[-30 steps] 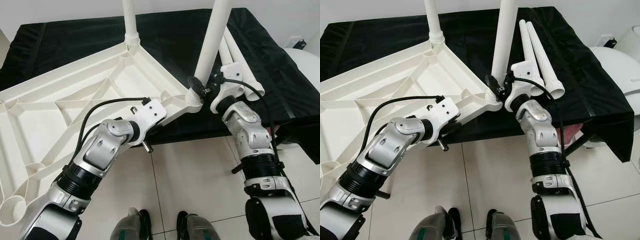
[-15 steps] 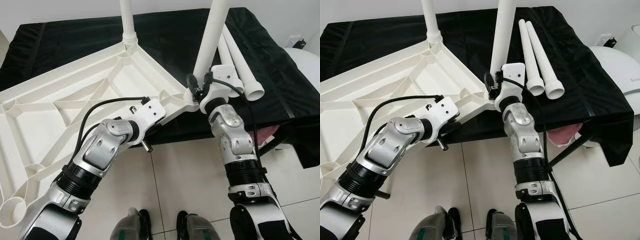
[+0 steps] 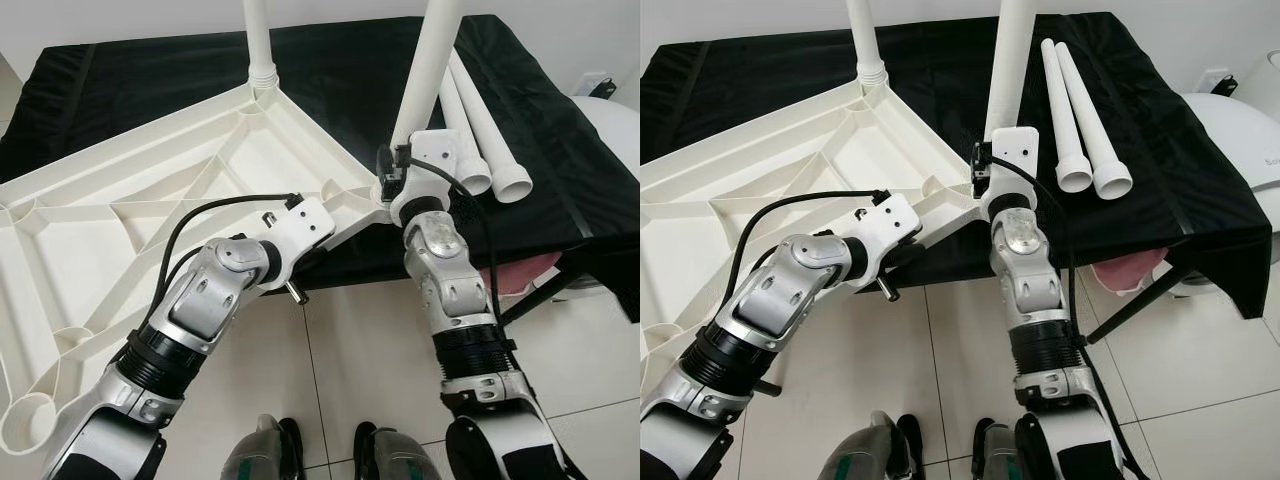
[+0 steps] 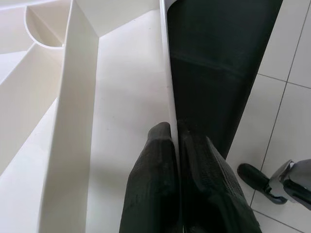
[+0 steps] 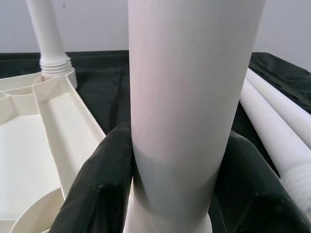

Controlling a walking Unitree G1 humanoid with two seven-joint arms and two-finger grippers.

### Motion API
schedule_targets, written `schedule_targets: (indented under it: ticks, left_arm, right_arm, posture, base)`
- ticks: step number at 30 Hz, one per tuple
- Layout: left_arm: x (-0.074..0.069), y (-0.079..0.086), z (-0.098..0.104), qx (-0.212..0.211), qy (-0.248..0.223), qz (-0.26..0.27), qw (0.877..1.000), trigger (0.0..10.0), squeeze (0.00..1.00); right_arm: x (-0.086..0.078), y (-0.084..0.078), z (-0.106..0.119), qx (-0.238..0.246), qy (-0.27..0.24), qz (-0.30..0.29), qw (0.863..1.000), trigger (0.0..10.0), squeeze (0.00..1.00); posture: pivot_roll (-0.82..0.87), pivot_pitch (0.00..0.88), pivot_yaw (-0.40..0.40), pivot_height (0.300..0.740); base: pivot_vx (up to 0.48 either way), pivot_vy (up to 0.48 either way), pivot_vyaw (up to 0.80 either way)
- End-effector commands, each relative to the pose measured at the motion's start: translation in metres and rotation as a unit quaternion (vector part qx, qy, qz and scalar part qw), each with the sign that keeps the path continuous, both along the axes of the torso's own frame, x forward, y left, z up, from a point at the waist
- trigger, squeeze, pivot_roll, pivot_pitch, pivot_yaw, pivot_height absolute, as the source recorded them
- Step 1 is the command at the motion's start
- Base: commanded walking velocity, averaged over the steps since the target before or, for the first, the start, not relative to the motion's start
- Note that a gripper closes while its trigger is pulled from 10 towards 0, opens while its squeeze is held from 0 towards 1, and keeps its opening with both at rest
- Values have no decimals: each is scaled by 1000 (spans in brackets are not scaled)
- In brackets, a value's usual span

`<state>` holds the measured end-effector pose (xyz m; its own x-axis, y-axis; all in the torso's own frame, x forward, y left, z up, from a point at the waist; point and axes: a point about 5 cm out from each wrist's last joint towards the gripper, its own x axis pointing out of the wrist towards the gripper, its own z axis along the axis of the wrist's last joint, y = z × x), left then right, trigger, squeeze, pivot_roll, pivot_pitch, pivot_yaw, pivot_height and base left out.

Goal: Building children table

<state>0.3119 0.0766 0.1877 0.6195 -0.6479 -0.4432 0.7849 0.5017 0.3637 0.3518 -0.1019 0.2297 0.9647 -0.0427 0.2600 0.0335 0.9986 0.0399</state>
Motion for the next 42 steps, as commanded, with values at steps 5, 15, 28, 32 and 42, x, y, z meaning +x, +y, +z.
schedule_targets:
  ticks: [5,15,28,32,42]
  left_arm:
    - [-2,0,0,10,-15,0,1000,10000,0]
    - [-3,0,1,9,-14,2,1000,10000,0]
    - [-2,0,1,8,-13,3,1000,10000,0]
    - [-2,0,0,8,-13,4,1000,10000,0]
    - [-2,-1,0,6,-13,4,1000,10000,0]
  right_arm:
    - [-2,-23,11,2,-18,-102,995,10000,0]
    - [-3,-15,10,10,-13,-107,994,10000,0]
    - [2,-19,11,18,-4,-68,997,10000,0]
    - [4,-18,11,25,-1,-37,999,10000,0]
    - [12,-37,13,15,30,159,987,10000,0]
  posture:
    - [-89,143,27,740]
    - [-84,156,26,740]
    - [-88,158,27,740]
    - [-88,158,27,740]
    - [-96,159,22,740]
  base:
    - [0,0,0]
    - [0,0,0]
    - [0,0,0]
    - [0,0,0]
    - [0,0,0]
